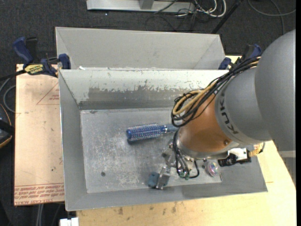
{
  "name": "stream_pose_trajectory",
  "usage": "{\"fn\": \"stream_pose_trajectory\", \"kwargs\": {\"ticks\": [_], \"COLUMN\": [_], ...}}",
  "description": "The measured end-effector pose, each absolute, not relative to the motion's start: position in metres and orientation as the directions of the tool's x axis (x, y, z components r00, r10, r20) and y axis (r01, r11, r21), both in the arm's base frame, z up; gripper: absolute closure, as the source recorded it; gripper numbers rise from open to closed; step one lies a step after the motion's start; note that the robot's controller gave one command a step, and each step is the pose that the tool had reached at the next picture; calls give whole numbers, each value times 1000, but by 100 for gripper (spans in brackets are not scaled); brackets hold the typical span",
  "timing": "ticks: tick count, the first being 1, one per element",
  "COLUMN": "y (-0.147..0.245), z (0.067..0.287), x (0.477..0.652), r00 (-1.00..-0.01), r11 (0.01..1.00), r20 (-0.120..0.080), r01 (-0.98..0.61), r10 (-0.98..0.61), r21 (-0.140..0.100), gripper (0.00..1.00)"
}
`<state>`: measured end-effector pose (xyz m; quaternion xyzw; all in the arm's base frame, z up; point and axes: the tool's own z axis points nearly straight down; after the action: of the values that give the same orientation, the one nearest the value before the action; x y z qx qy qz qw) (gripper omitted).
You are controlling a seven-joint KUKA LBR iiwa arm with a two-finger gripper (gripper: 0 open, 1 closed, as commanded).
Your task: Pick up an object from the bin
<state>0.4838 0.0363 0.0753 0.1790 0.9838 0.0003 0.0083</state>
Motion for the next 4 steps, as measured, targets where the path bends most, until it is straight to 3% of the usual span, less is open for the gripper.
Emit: {"fn": "stream_pose_trajectory", "kwargs": {"ticks": [1, 2, 3, 4], "y": [81, 52, 101, 28], "z": [74, 88, 76, 75], "x": [491, 490, 487, 501], "r00": [-959, -1000, -998, -997], "r11": [959, 1000, 999, 997], "r20": [-18, -6, -21, -18], "r01": [284, 18, -51, -73], "r10": [284, 18, -51, -73], "r21": [4, 1, -1, 3], "gripper": [0, 0, 0, 0]}}
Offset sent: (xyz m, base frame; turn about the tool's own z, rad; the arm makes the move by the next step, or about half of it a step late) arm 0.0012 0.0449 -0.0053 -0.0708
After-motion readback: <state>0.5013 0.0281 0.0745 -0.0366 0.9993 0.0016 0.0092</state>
